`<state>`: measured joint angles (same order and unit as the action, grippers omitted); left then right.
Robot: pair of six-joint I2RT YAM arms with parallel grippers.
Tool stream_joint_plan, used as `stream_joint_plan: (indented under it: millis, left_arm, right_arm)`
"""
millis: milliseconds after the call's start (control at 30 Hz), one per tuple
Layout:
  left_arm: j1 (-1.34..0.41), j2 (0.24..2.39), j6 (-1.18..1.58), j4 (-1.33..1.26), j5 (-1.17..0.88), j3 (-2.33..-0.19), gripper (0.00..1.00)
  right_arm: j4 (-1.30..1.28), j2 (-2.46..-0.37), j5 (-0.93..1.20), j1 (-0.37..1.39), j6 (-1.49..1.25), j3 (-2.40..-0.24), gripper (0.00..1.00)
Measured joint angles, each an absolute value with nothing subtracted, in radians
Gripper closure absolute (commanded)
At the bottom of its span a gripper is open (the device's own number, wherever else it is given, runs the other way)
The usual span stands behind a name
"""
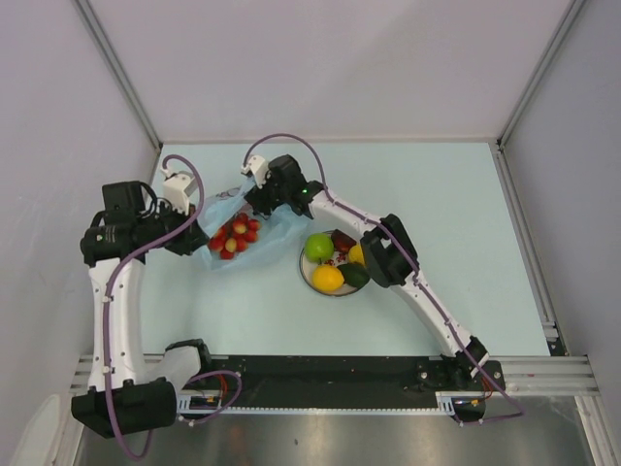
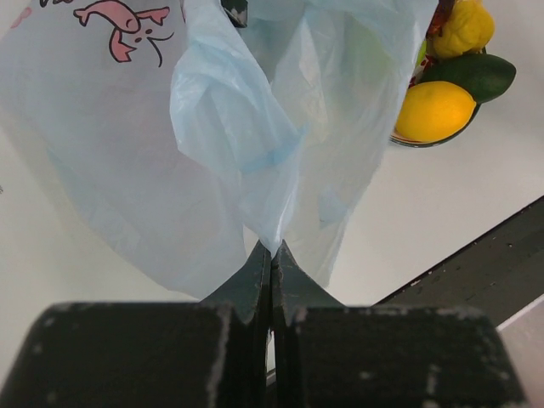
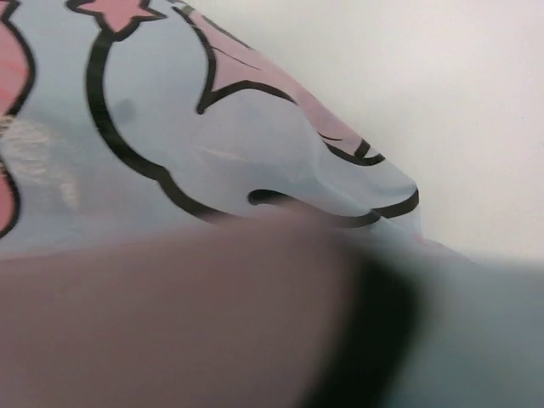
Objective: Take the fake fruits out of the plastic bag
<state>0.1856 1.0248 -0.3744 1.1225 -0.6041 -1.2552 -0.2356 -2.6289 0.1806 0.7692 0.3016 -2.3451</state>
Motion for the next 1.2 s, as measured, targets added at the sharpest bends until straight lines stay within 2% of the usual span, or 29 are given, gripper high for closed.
stream_joint_plan:
  millis: [133, 333, 533, 967, 1067, 1200]
  left_arm:
    - [0.182, 1.036, -0.372, 1.117, -0.599, -1.255, 1.0]
    - [0.181, 1.047, -0.364, 1.107, -0.594, -1.255, 1.0]
    - [0.18, 1.048, -0.356, 1.093, -0.586, -1.255, 1.0]
    - [0.179, 1.04, -0.345, 1.117, -0.588, -1.249, 1.0]
    - [0.179, 1.038, -0.339, 1.124, -0.598, -1.237, 1.0]
    - [0.179, 1.042, -0.339, 1.133, -0.606, -1.237, 0.99]
  right_arm:
    - [-0.266, -2.666, 0.21, 0.758, 0.277, -2.398, 0.34]
    - [-0.301, -2.666, 0.28, 0.754, 0.261, -2.396, 0.37]
    - [-0.317, -2.666, 0.315, 0.754, 0.251, -2.386, 0.24]
    - [-0.215, -2.686, 0.265, 0.767, 0.131, -2.409, 0.21]
    - [-0.194, -2.738, 0.244, 0.771, 0.099, -2.476, 0.25]
    - [-0.174, -2.81, 0.215, 0.778, 0.068, -2.556, 0.42]
